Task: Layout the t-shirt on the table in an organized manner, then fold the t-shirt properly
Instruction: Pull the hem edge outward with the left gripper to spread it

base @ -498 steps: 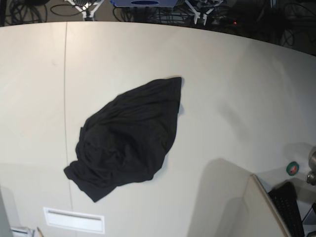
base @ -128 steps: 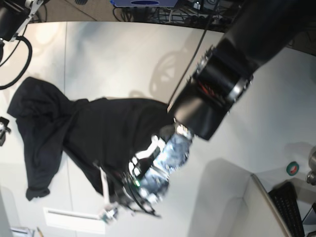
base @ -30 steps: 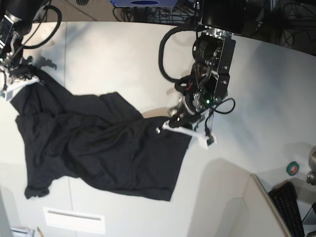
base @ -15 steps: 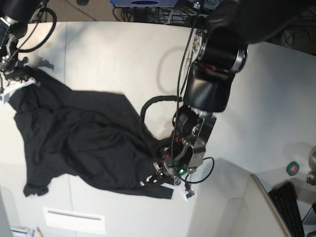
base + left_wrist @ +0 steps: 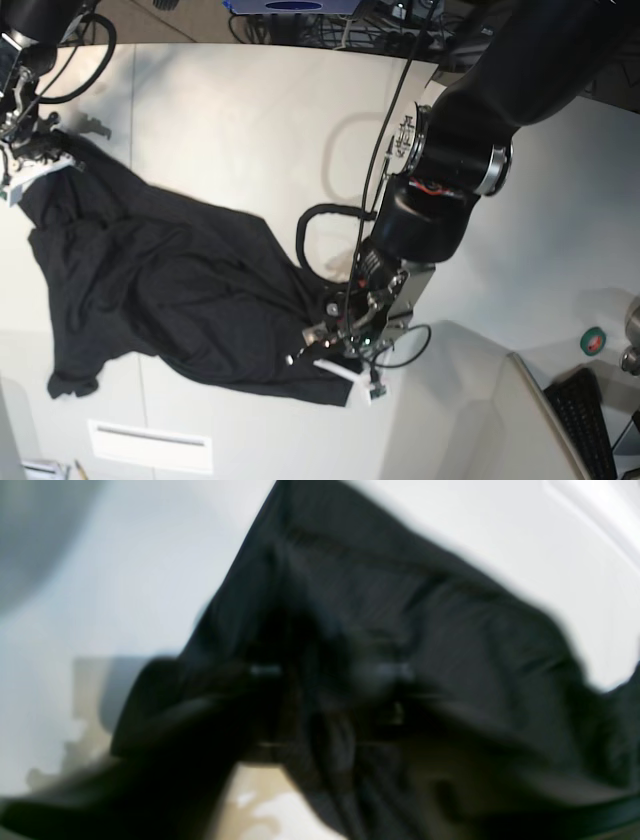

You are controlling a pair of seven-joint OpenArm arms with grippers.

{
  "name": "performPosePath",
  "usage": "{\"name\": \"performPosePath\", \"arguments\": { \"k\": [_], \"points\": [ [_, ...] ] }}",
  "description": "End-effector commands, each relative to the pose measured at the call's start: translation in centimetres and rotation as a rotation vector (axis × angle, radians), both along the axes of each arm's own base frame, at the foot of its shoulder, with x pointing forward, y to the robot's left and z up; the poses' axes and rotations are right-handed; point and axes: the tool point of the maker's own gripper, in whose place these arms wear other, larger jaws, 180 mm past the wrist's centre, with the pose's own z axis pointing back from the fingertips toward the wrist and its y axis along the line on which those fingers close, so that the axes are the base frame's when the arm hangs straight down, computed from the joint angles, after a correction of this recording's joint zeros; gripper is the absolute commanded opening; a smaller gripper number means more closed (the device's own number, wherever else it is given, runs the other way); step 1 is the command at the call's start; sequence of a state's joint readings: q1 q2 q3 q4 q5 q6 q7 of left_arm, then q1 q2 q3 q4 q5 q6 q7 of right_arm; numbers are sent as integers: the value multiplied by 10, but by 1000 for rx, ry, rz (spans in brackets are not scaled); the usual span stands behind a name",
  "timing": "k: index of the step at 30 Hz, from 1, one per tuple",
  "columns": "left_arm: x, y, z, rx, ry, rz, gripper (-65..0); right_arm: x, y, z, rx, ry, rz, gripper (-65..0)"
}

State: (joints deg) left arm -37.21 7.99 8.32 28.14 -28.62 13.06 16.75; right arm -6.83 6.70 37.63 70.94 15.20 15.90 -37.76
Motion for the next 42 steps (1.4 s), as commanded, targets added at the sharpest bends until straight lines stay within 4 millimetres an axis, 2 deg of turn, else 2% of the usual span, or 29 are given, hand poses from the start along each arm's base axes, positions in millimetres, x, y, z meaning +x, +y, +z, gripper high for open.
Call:
{"name": "performPosePath", "arguments": {
  "k": [1, 3, 5, 9, 12, 15, 16, 19, 21, 26, 29, 32, 36, 40, 42],
  "points": [
    [20, 6, 26, 3, -88, 4, -262, 5, -11, 9, -27, -28, 0, -650],
    [18, 12, 34, 0, -135, 5, -102, 1, -10, 8, -25, -21, 1, -650],
    [14, 17, 46, -8, -200, -2, -3, 1, -11, 10, -32, -25, 4, -650],
    [-13, 51, 51, 30, -271, 13, -2, -1, -13, 17, -55, -38, 14, -650],
    [-28, 77, 32, 84, -230, 17, -59, -4, -14, 18, -61, -35, 16, -650],
    [-40, 88, 5, 106, -152, 23, -95, -3, -15, 19, -62, -38, 16, -650],
    [-45, 90, -6, 109, -123, 21, -107, -3, -15, 19, -62, -38, 16, -650],
    [-42, 80, -16, 79, -103, -47, -160, -3, -13, 18, -59, -38, 15, -650],
    [-40, 71, -20, 54, -97, -92, -202, -3, -13, 18, -59, -38, 15, -650],
    [-33, 63, -19, 40, -89, -97, -227, -3, -13, 18, -59, -38, 15, -650],
    [-32, 62, -18, 39, -92, -98, -265, -3, -13, 18, -58, -37, 15, -650],
    [-32, 61, -18, 37, -89, -103, -395, -4, -13, 16, -54, -32, 14, -650],
    [-34, 53, -20, 51, -83, -138, -650, -3, -13, 17, -54, -35, 14, -650],
    [-47, 43, -30, 60, -5, -204, -650, -2, -13, 17, -54, -36, 14, -650],
    [-51, 50, -25, 57, 49, -218, -650, -1, -13, 18, -57, -40, 15, -650]
  ]
}}
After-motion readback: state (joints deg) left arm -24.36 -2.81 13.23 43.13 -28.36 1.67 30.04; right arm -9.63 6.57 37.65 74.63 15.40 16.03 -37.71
